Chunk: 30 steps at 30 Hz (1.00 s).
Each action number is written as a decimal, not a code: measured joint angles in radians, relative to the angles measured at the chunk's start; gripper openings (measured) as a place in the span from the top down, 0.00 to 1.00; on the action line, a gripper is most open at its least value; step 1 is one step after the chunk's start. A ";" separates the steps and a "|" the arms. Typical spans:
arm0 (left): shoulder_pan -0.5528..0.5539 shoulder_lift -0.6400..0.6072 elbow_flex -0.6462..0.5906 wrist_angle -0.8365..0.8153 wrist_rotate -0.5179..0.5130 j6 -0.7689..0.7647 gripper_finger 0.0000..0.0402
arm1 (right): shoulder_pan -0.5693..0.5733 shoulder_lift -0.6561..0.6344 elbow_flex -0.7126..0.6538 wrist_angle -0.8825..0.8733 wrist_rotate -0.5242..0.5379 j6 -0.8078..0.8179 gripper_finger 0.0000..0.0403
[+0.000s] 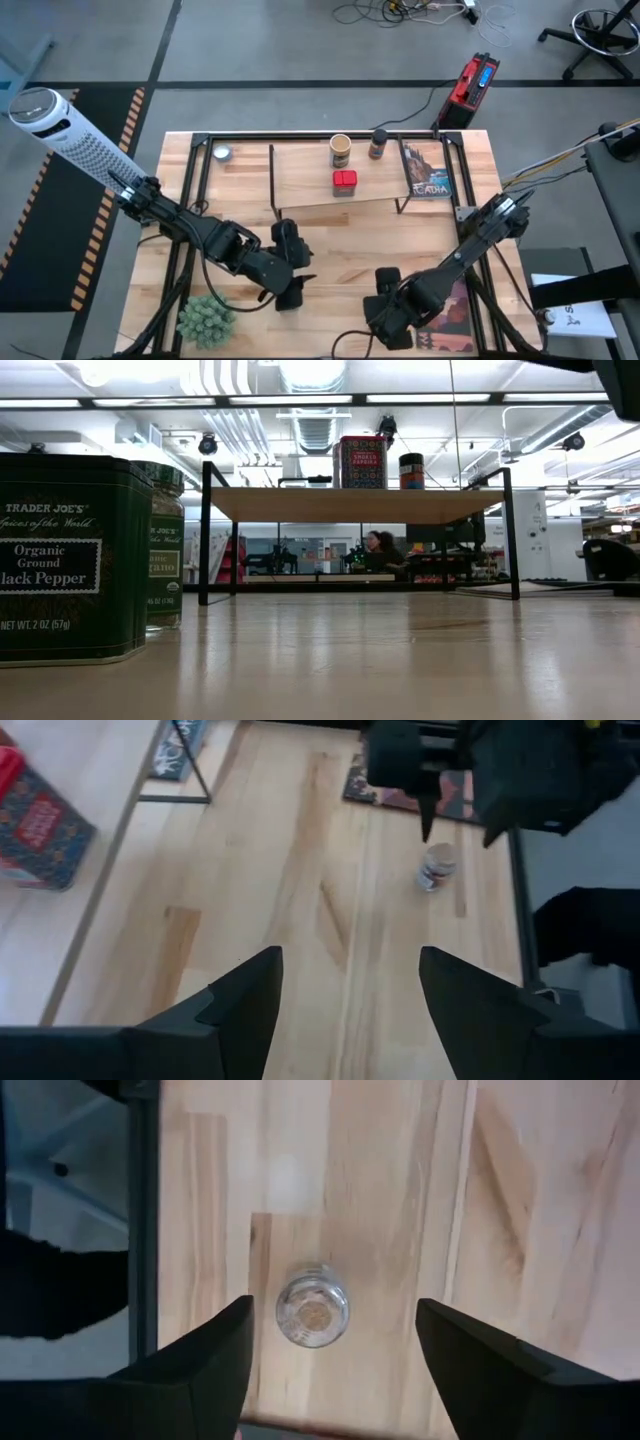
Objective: Shelf spices
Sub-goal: Put the brown seasoning bottle on the shelf
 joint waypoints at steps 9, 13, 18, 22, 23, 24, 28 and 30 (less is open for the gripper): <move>0.001 0.000 0.000 -0.009 -0.031 0.026 0.42 | 0.031 0.031 0.000 0.019 0.027 0.161 0.28; 0.001 0.000 -0.008 -0.010 -0.032 0.026 0.42 | 0.047 0.066 0.000 0.030 0.050 0.167 0.26; 0.001 0.000 -0.026 -0.013 -0.033 0.022 0.44 | 0.074 0.110 0.000 0.030 0.091 0.135 0.24; 0.001 0.000 -0.045 -0.030 -0.033 0.003 0.43 | 0.095 0.129 0.000 0.030 0.169 0.126 0.23; 0.001 0.000 -0.048 -0.035 -0.033 -0.003 0.43 | 0.099 0.129 0.000 0.030 0.183 0.132 0.23; 0.001 0.000 -0.052 -0.041 -0.033 -0.010 0.43 | 0.101 0.129 0.000 0.031 0.190 0.137 0.23; 0.001 0.000 -0.058 -0.049 -0.033 -0.026 0.41 | 0.104 0.129 0.000 0.032 0.190 0.165 0.23; 0.001 0.000 -0.058 -0.048 -0.034 -0.026 0.40 | 0.104 0.129 0.000 0.040 0.184 0.174 0.23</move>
